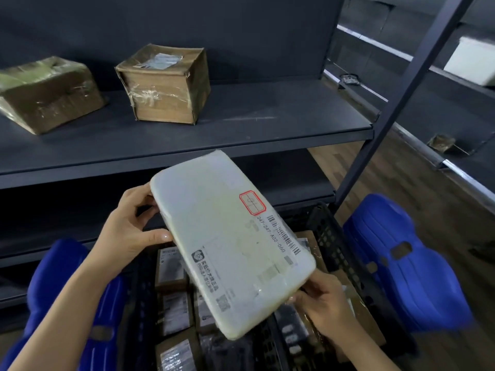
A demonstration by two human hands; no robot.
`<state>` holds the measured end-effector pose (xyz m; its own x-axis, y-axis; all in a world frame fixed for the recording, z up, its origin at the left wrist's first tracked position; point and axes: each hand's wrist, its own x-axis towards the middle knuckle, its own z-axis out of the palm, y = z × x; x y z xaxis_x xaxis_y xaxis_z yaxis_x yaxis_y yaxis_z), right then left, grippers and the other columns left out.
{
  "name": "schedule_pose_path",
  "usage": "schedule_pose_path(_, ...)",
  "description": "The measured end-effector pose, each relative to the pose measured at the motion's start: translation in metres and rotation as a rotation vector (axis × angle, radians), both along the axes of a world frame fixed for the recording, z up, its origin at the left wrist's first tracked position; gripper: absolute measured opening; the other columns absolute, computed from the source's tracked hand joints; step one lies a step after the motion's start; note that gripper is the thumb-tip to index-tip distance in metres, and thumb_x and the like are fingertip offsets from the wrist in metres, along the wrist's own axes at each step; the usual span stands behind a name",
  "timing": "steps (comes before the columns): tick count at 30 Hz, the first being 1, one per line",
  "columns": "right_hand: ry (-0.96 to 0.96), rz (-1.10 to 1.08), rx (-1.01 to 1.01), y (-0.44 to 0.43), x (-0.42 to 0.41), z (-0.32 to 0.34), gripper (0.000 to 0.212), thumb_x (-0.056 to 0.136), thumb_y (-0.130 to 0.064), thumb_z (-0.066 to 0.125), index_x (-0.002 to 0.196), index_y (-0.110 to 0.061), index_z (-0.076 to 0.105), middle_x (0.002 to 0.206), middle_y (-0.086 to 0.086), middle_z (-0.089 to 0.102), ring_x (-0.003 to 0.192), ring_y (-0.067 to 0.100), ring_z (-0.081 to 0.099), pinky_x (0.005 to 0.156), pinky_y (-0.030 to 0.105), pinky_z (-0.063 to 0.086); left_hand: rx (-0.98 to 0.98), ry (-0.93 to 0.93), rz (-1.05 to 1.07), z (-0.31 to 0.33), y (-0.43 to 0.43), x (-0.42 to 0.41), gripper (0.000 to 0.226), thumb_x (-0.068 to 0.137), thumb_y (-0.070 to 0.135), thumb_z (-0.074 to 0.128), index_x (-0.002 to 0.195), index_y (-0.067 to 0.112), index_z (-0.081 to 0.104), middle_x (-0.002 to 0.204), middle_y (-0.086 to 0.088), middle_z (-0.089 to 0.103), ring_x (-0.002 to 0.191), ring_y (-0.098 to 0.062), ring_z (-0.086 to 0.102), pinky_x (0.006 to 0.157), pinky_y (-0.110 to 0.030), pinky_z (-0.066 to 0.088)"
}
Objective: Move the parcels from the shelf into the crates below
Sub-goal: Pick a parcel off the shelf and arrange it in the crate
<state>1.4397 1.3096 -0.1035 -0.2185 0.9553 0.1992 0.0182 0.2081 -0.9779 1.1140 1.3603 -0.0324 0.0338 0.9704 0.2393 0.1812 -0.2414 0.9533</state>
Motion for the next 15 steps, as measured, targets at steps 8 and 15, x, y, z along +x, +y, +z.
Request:
schedule_pose_path(8,0.109,-0.164,-0.102,0.028,0.014,-0.002,0.058,0.069,-0.014,0.067,0.126,-0.017,0.057,0.104,-0.017,0.073,0.096,0.003,0.069,0.077,0.016,0.055,0.002,-0.099,0.022,-0.008,-0.013,-0.001,0.083,0.040,0.051,0.093,0.109,0.038,0.049,0.110,0.013,0.064,0.103,-0.011,0.064,0.082,-0.026,0.057)
schedule_pose_path(15,-0.099,-0.329,0.040,0.033,-0.005,-0.005,0.046,0.085,-0.003,0.065,0.102,-0.046,0.070,0.104,-0.016,0.072,0.097,0.002,0.067,0.079,0.014,0.052,0.012,-0.021,0.274,-0.048,-0.048,0.010,0.094,0.047,0.028,0.085,0.133,0.037,0.048,0.135,0.011,0.055,0.125,-0.007,0.051,0.098,-0.018,0.045)
